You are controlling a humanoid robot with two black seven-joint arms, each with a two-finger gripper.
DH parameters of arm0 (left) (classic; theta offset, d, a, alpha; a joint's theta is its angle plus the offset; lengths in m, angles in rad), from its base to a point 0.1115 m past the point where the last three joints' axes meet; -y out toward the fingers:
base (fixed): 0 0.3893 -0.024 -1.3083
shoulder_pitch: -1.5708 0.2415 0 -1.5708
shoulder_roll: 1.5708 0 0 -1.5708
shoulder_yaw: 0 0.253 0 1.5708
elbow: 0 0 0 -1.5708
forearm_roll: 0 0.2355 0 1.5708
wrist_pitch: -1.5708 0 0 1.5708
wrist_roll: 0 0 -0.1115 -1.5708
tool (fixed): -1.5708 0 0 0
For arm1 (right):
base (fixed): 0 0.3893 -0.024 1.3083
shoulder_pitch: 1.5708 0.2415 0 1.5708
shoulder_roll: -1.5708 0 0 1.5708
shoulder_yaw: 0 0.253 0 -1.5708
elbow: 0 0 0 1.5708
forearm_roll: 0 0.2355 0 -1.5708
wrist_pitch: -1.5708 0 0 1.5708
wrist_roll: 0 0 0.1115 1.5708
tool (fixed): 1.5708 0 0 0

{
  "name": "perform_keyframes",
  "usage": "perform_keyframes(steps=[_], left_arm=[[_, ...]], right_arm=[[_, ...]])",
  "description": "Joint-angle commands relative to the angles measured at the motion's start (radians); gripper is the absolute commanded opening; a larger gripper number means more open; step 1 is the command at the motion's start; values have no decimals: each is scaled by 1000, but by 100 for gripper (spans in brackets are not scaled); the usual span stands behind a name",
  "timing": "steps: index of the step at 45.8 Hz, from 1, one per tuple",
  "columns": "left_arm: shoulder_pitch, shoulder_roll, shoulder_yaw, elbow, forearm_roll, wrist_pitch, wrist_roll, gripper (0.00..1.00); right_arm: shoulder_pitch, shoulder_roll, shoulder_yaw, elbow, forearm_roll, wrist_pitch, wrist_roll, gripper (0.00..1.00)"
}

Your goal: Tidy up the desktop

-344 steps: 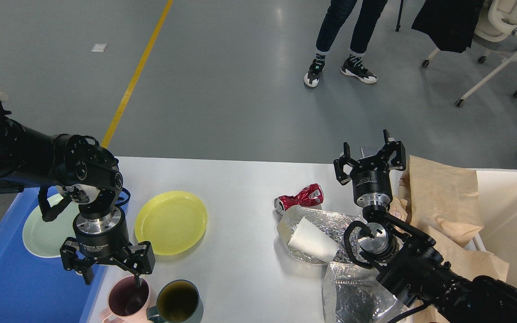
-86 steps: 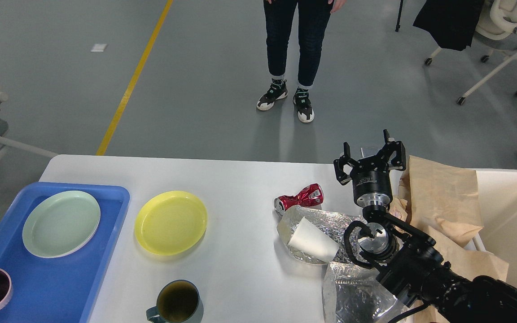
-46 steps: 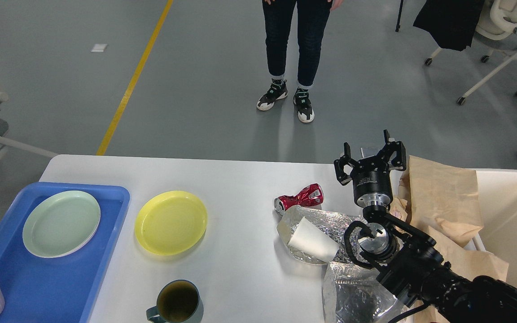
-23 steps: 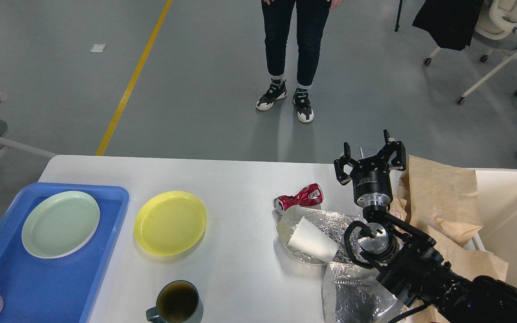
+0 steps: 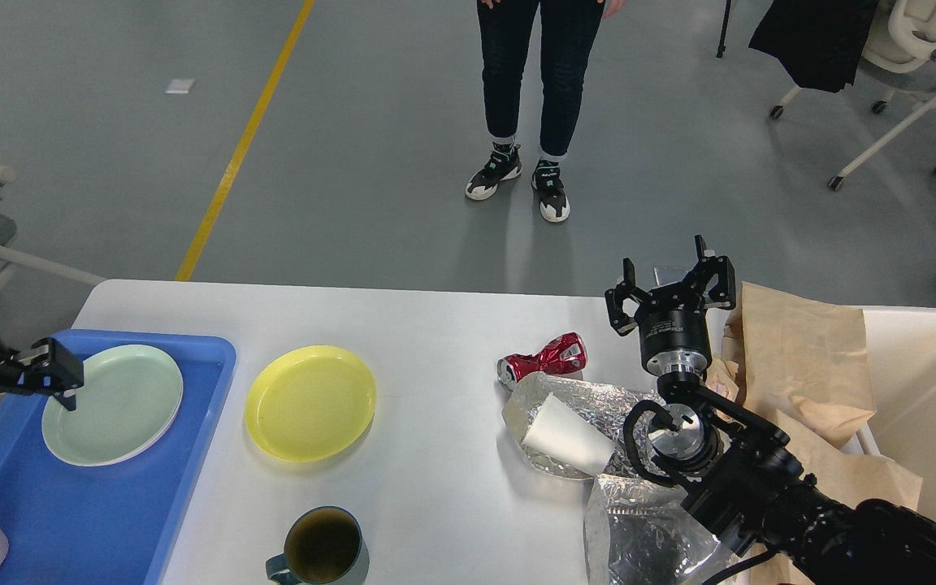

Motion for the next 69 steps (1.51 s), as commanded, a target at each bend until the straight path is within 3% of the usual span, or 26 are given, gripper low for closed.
perform_keyframes(steps=[1, 7, 14, 26, 38, 43, 49, 69], left_arm=[[-92, -89, -22, -3, -93, -69, 0, 98], [-138, -196, -14, -5, -129, -116, 1, 97], [-135, -293, -7, -3, -129, -101, 1, 97], [-95, -486, -5, -43, -129, 14, 3, 95], [-29, -637, 0, -184, -124, 140, 9, 93], [26, -678, 3, -192, -123, 241, 26, 92], [87, -718, 6, -193, -121, 344, 101, 92], [87, -714, -11, -271, -118, 364, 109, 90]], right_arm=[[0, 0, 0, 0, 0, 0, 0, 100], [0, 0, 0, 2, 0, 0, 0, 100], [0, 0, 0, 3, 0, 0, 0, 100], [0, 0, 0, 3, 0, 0, 0, 100], [0, 0, 0, 3, 2, 0, 0, 100], [0, 0, 0, 3, 0, 0, 0, 100], [0, 0, 0, 3, 0, 0, 0, 100], [0, 0, 0, 3, 0, 0, 0, 100]])
